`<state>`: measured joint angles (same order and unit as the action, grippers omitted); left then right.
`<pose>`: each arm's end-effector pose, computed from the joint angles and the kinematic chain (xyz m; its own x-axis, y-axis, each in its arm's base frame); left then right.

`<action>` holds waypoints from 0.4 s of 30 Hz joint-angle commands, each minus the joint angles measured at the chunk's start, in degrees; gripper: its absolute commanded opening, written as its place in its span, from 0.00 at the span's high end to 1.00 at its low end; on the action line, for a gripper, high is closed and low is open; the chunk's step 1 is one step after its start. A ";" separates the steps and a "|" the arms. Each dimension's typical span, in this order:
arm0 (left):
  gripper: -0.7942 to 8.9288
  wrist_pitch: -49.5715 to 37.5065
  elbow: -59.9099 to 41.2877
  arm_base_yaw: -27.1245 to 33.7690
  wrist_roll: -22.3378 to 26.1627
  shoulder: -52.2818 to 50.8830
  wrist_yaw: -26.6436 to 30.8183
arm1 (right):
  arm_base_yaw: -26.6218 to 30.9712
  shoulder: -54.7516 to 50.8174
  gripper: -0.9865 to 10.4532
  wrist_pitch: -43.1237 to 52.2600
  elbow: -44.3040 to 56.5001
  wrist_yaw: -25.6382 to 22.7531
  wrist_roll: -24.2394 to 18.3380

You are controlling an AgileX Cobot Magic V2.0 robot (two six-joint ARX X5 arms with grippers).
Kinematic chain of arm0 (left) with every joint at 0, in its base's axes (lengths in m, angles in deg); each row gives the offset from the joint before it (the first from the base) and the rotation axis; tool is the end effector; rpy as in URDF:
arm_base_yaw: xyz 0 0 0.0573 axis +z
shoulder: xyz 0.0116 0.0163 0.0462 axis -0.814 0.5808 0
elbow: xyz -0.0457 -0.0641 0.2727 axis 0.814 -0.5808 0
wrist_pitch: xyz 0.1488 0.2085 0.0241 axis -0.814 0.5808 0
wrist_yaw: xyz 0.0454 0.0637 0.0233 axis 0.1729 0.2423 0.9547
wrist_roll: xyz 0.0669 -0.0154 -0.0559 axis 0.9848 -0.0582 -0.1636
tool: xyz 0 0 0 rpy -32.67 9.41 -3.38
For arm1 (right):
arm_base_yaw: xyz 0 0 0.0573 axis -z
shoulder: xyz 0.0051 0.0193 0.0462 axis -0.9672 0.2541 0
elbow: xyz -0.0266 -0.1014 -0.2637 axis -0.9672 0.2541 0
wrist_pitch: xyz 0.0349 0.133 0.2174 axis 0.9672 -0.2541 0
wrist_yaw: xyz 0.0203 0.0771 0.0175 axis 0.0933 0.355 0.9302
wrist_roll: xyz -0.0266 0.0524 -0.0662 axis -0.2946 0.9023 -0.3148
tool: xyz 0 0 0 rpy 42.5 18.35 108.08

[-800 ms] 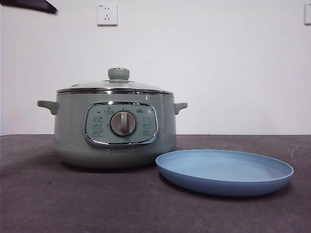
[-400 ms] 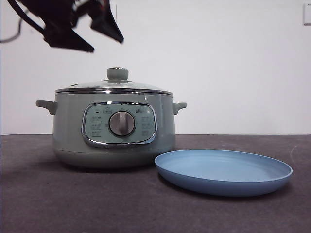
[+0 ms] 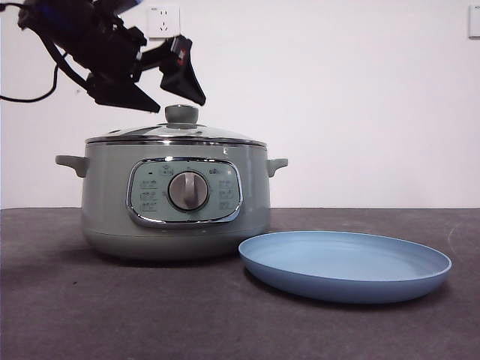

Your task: Take the corn out from the steamer,put the corn on the plate,close the lid

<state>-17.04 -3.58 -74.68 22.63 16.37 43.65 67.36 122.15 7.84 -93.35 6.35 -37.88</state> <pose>0.3727 -0.1552 0.2736 0.7804 -0.5269 -0.3368 0.5587 0.8294 -0.0030 0.1643 0.0692 0.3703 0.4975 0.6809 -0.5374 -0.6279 0.7101 0.3184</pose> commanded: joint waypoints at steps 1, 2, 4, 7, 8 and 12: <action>0.30 -0.72 0.15 -0.50 0.85 1.27 0.57 | -0.11 -0.07 0.41 0.11 -0.17 -0.15 -0.07; 0.31 -0.74 0.15 -0.59 0.85 1.62 0.85 | -0.13 -0.07 0.41 0.11 -0.17 -0.15 -0.07; 0.31 -0.76 0.15 -0.87 0.85 2.14 0.90 | -0.11 -0.04 0.41 0.11 -0.17 -0.15 -0.07; 0.31 -0.85 0.15 -0.90 0.85 2.47 0.96 | -0.11 -0.04 0.41 0.11 -0.17 -0.15 -0.07; 0.31 -0.85 0.15 -0.90 0.85 2.47 0.96 | -0.11 -0.04 0.41 0.11 -0.17 -0.15 -0.07; 0.44 -0.61 0.15 -0.90 0.85 2.47 0.94 | -0.11 -0.02 0.42 0.11 -0.17 -0.15 -0.07</action>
<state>-17.37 -3.58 -75.35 22.80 18.38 44.50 67.36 122.15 7.84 -93.35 6.35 -37.88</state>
